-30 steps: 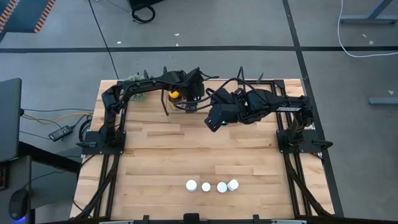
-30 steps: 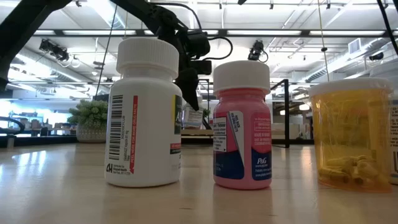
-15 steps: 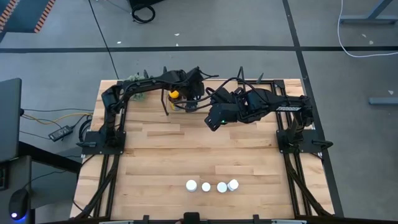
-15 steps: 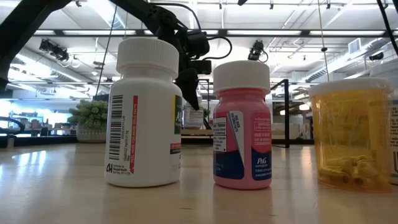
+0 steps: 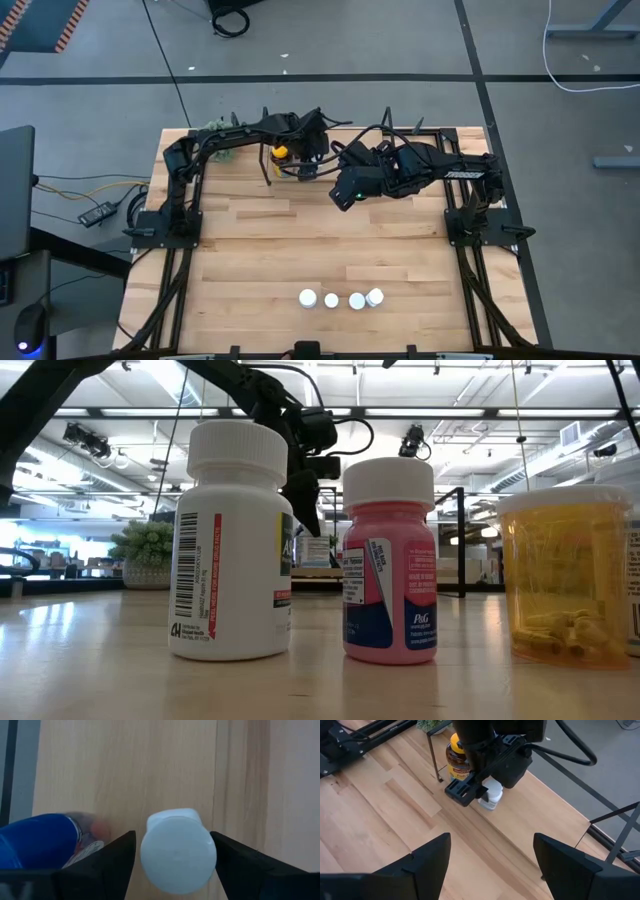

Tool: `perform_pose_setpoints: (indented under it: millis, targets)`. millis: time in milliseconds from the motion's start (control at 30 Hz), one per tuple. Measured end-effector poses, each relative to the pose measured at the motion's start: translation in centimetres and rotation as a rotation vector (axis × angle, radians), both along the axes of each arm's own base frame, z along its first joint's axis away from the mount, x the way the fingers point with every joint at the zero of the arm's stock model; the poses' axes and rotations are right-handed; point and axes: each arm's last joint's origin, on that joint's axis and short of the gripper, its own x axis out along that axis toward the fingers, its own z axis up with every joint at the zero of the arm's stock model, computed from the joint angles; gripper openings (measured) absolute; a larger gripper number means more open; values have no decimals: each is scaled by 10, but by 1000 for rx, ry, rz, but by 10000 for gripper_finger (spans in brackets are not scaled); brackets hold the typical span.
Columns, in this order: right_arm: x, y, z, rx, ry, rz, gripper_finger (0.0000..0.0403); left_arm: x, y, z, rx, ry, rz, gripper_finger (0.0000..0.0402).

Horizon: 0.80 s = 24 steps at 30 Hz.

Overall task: Pick and place medicine bottles onto shelf by color
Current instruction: Put the white and blue medicine bottle on the shelf, then put the white medicine bottle on the shelf

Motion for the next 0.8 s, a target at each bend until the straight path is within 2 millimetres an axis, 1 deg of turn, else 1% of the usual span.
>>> perform_pose_setpoints:
  millis: [167, 367, 467, 567, 700, 800]
  targets:
    - [0, 0, 0, 0, 0, 0, 292, -3, -1, 4, -6, 6, 7, 257]
    - [-1, 0, 0, 6, 1, -11, 292, -9, -7, 24, -26, 29, 11, 277]
    - [-3, 1, -1, -4, 15, -15, 292, -7, -11, 41, -36, 8, 37, 287]
    - [-3, 5, 0, -53, 0, -26, 292, -5, -18, 63, -35, -4, 28, 293]
    - [-5, 14, 1, -99, -11, -15, 292, -2, -27, 99, -2, -56, 46, 295]
    - [-6, 20, 1, -113, -10, 3, 292, -3, -31, 128, -3, -134, 97, 295]
